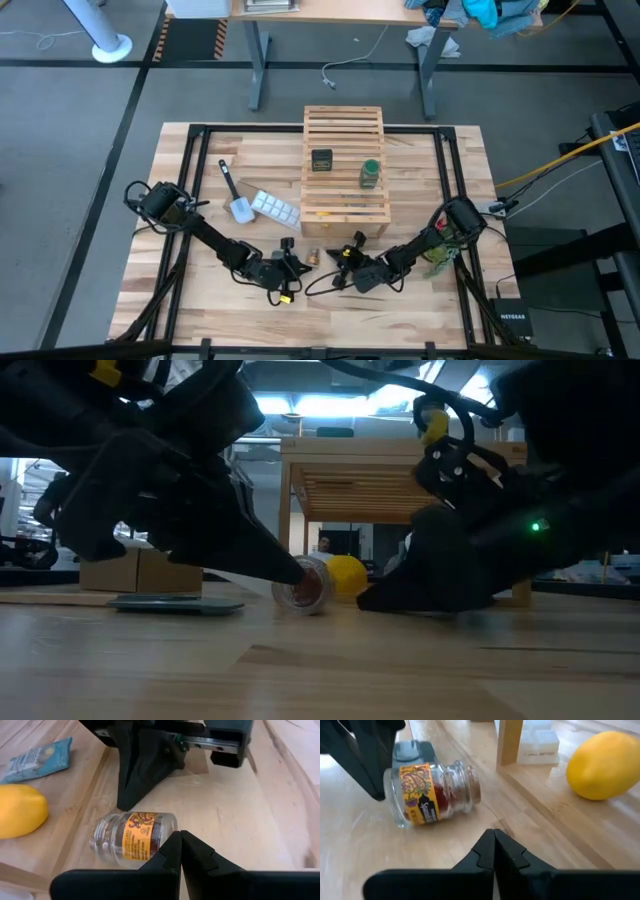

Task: Shelf spices
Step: Put the brown seasoning bottle on the shelf

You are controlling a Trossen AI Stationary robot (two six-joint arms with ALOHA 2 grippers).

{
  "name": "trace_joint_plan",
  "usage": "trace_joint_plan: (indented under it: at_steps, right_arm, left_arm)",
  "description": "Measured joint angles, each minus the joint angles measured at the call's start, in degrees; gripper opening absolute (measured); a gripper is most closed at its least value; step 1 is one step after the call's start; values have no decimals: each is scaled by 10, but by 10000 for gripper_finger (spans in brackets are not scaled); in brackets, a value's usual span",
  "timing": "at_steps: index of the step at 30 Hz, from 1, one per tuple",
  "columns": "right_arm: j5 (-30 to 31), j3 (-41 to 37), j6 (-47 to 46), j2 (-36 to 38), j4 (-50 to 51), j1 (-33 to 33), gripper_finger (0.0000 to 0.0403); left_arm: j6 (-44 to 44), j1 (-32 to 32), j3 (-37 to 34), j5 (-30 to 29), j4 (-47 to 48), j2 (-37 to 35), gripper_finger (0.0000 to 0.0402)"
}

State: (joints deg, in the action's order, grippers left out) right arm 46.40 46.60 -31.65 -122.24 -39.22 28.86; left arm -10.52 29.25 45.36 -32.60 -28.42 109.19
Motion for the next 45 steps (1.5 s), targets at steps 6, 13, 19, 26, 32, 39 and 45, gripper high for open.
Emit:
trace_joint_plan:
  at_steps: [6,13,19,26,32,39,45]
  right_arm:
    - [4,0,2,-22,-52,0,7]
    - [6,1,4,-22,-51,0,7]
    - [29,1,4,-23,-48,0,7]
    - [91,-1,21,-25,-36,-6,7]
    - [63,-1,24,-25,-41,-31,7]
    - [49,0,51,-25,-54,-47,7]
    - [32,0,81,-25,-83,-47,7]
  left_arm:
    - [5,-1,0,-3,1,0,0]
    - [24,21,0,-38,-7,-3,0]
    - [22,25,0,-42,-4,-4,0]
    - [16,26,0,-42,-1,-4,0]
    - [-4,26,0,-42,23,-4,0]
    - [-15,26,0,-42,39,-4,0]
    - [-19,26,0,-41,39,-4,0]
